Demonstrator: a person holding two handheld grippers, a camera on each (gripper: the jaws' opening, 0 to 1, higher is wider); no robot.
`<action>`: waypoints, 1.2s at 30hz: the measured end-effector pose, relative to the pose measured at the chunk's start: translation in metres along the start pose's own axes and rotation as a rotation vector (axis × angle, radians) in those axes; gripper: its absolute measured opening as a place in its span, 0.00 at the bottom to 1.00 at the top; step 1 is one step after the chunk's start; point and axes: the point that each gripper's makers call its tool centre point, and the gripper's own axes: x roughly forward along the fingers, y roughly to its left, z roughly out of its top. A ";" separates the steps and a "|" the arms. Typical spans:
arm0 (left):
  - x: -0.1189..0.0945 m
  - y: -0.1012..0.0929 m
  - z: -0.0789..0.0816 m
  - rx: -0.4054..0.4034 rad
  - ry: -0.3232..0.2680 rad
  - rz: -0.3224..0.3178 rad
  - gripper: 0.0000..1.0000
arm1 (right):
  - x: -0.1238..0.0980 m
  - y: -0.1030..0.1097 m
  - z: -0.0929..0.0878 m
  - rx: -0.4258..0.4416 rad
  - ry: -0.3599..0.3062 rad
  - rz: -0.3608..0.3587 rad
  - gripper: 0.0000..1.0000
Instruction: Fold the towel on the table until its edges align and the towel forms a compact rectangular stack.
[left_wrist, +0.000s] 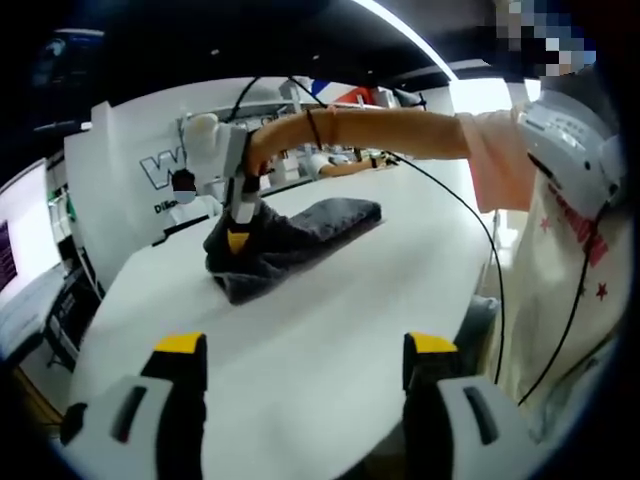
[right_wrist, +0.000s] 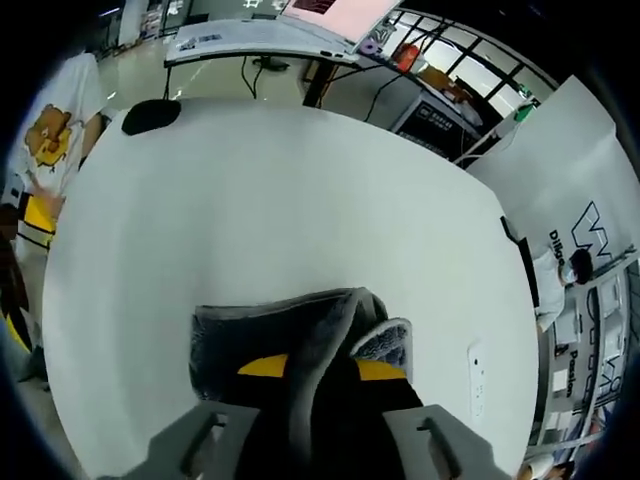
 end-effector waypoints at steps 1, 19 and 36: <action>-0.001 0.000 0.000 0.002 0.000 -0.001 0.84 | -0.001 0.002 0.002 -0.003 -0.006 0.007 0.23; -0.001 -0.006 -0.005 0.005 0.020 -0.017 0.84 | -0.022 0.026 0.028 -0.051 -0.109 0.049 0.43; -0.005 -0.008 0.003 0.015 0.006 -0.011 0.84 | -0.039 0.035 0.029 -0.077 -0.179 0.084 0.66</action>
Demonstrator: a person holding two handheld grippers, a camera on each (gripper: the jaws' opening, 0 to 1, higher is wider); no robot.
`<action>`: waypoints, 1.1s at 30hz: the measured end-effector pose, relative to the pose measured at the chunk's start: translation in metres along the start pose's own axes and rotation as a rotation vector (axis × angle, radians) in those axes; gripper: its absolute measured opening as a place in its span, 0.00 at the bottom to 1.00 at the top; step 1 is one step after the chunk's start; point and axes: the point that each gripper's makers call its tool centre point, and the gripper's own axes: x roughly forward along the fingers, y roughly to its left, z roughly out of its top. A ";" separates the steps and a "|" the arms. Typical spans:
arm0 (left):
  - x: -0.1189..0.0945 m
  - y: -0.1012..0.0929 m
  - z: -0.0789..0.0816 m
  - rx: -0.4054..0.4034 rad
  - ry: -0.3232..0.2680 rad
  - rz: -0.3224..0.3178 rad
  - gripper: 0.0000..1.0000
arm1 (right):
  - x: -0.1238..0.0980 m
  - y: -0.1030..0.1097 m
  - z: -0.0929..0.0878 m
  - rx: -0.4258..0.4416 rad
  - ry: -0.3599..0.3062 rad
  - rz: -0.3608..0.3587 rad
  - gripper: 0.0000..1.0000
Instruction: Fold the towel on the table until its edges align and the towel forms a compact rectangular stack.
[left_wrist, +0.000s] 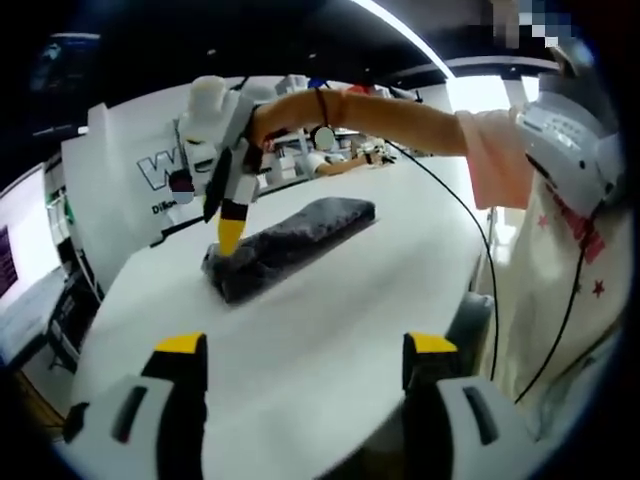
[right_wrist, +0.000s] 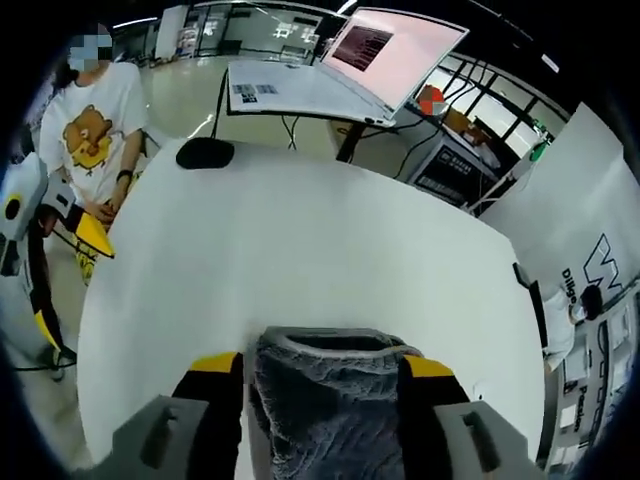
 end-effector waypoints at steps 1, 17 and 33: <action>0.000 0.000 0.001 0.002 -0.001 0.002 0.84 | 0.000 0.001 -0.001 0.002 -0.001 0.010 0.66; -0.004 -0.001 0.003 0.002 0.000 0.000 0.84 | 0.000 -0.014 -0.019 0.099 -0.079 0.042 0.88; -0.002 0.002 0.003 0.000 0.005 0.005 0.84 | -0.004 -0.017 -0.016 0.103 -0.134 0.056 0.99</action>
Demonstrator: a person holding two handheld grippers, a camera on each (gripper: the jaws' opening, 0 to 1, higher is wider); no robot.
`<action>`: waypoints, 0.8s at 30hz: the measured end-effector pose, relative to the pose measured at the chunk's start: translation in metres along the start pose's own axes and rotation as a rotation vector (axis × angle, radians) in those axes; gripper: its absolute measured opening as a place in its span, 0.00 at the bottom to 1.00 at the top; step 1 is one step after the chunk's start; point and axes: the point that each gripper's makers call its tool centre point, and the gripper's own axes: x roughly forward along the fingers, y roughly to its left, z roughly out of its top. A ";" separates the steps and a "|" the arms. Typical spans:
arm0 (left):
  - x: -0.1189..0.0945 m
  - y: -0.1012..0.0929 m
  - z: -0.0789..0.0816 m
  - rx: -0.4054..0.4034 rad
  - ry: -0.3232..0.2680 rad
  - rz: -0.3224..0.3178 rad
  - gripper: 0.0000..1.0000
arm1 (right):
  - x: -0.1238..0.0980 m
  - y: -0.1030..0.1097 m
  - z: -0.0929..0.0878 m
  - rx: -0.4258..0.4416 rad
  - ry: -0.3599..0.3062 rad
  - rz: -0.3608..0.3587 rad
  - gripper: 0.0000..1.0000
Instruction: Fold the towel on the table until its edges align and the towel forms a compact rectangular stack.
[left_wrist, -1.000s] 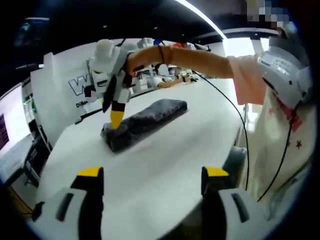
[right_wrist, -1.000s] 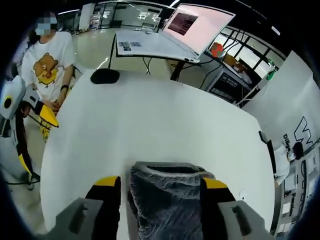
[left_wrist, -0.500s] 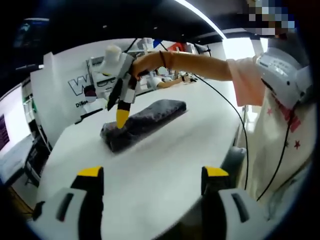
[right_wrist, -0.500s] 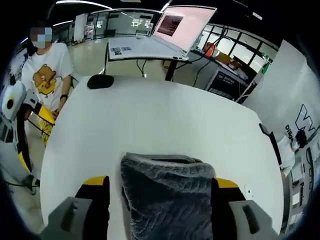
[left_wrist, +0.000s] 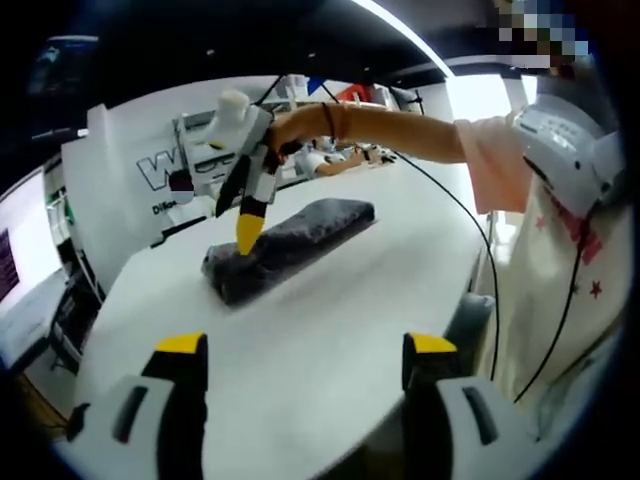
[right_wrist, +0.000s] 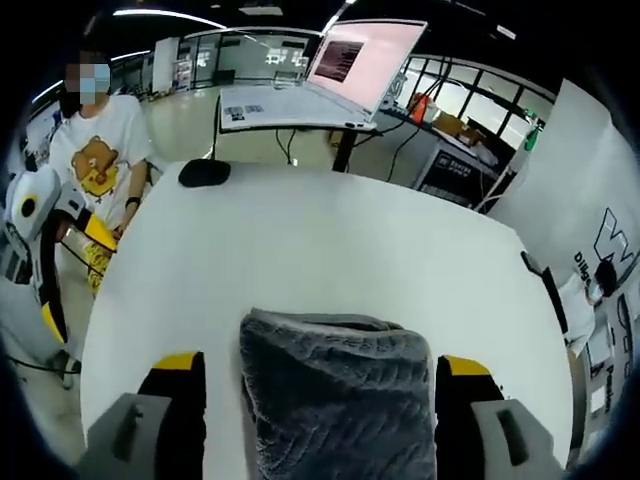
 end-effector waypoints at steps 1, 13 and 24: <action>0.000 0.000 0.000 0.000 0.001 0.000 0.84 | -0.001 0.000 0.000 0.008 -0.001 0.004 0.97; 0.004 0.003 -0.001 -0.002 0.014 0.001 0.85 | -0.018 -0.003 -0.012 0.042 -0.017 0.016 1.00; 0.008 0.006 0.000 -0.004 0.017 0.002 0.86 | -0.047 -0.012 -0.028 0.078 -0.067 0.019 1.00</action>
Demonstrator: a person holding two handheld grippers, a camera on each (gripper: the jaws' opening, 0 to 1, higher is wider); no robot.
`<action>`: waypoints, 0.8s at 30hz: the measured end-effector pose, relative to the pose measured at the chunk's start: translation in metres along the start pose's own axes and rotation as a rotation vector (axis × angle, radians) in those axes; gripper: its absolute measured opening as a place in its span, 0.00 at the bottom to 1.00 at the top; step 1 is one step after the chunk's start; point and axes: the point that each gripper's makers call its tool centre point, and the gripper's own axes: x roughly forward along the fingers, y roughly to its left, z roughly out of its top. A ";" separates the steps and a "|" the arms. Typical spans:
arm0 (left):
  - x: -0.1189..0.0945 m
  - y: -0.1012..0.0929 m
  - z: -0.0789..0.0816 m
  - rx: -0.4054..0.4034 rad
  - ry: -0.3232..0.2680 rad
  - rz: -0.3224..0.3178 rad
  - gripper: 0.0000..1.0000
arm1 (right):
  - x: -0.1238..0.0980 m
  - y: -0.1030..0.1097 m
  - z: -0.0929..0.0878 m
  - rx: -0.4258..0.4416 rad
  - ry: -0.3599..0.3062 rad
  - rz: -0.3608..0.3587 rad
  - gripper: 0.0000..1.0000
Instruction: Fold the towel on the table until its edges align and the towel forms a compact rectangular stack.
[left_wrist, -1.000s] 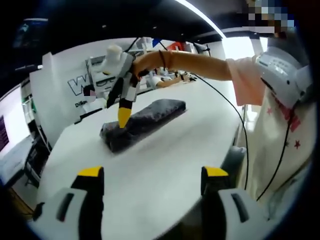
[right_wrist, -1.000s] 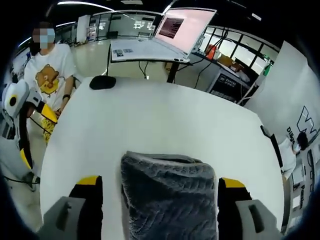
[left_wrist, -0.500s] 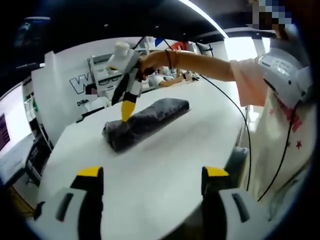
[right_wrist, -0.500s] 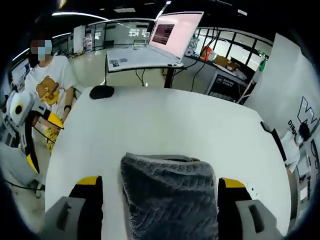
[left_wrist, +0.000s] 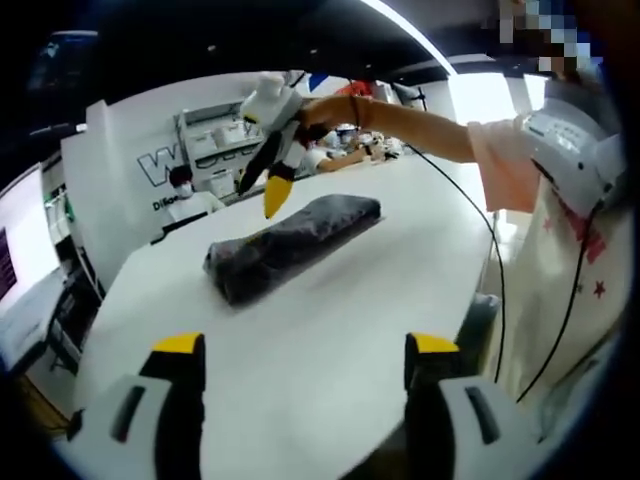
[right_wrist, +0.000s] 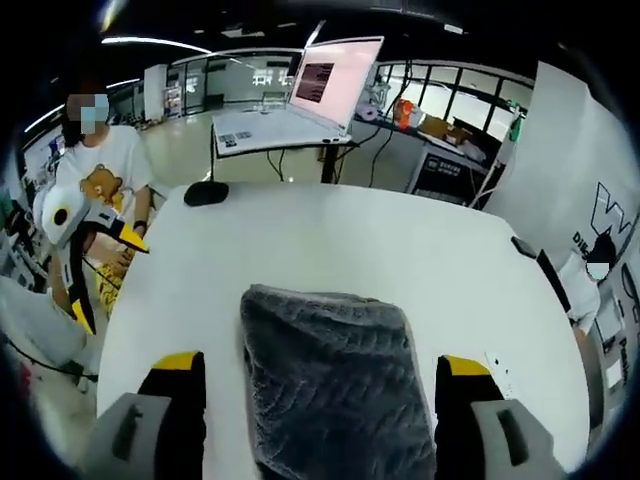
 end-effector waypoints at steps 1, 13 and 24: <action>0.001 0.001 0.001 0.000 -0.001 0.001 0.87 | -0.005 -0.002 -0.003 0.003 -0.008 -0.004 1.00; 0.016 0.007 0.008 -0.007 -0.011 -0.002 0.92 | -0.045 -0.014 -0.028 0.042 -0.062 -0.022 1.00; 0.030 0.012 0.023 -0.011 -0.038 -0.012 0.97 | -0.098 -0.033 -0.053 0.115 -0.171 -0.074 1.00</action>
